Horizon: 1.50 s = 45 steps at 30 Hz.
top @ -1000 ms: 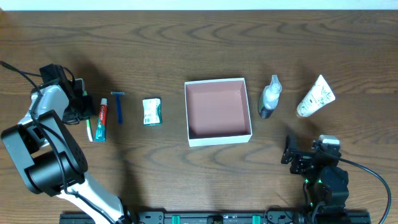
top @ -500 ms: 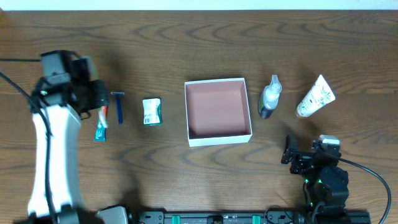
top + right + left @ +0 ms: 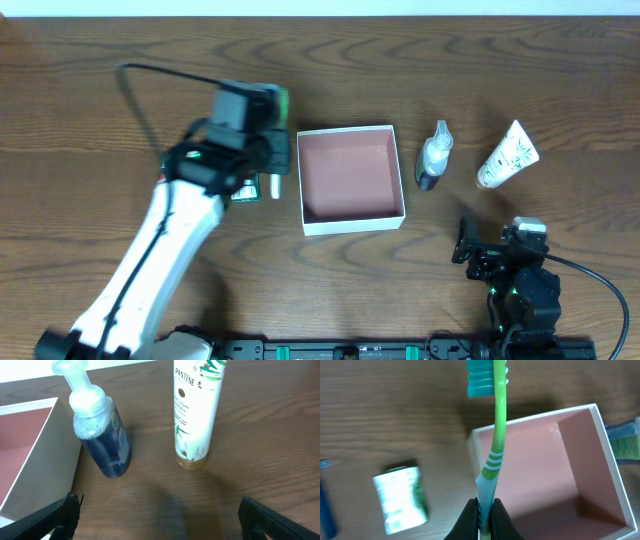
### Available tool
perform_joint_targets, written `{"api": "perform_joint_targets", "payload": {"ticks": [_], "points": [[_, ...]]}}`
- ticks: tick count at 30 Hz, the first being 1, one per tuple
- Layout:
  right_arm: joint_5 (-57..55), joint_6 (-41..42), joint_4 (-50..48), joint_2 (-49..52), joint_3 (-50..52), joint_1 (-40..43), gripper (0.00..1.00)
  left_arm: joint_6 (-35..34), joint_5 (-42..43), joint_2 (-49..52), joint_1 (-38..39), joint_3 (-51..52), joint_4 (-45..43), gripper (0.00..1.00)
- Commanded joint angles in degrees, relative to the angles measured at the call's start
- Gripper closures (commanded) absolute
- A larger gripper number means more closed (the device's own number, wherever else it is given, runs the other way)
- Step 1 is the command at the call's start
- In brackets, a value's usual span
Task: Pack container
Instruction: 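Carry the toothbrush with the left gripper over the white box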
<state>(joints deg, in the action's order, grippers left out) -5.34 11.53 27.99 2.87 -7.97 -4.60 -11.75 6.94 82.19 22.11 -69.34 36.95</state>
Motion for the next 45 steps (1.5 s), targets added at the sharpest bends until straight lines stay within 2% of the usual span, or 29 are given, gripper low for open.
{"api": "perform_joint_targets", "payload": {"ticks": [1,5,19,26,33,45], "points": [[0.00,0.42,0.00,-0.35,0.15,0.57,0.01,-6.43,-4.24,4.28,3.21,1.05,-1.64,0.94],[0.00,0.42,0.00,-0.35,0.15,0.57,0.01,-11.34,-6.67,10.71,6.10,1.05,-2.40,0.94],[0.02,0.42,0.00,-0.35,0.15,0.57,0.01,-13.05,-10.25,22.21,8.52,1.05,-4.46,0.94],[0.00,0.42,-0.02,-0.35,0.15,0.57,0.01,-14.25,-10.01,22.16,9.09,1.03,-3.45,0.94],[0.02,0.42,0.00,-0.35,0.15,0.57,0.01,-10.75,-10.08,21.57,9.86,-0.42,-3.65,0.94],[0.02,0.42,0.00,-0.35,0.15,0.57,0.01,-9.94,-11.32,11.78,9.86,-1.14,0.07,0.94]]}}
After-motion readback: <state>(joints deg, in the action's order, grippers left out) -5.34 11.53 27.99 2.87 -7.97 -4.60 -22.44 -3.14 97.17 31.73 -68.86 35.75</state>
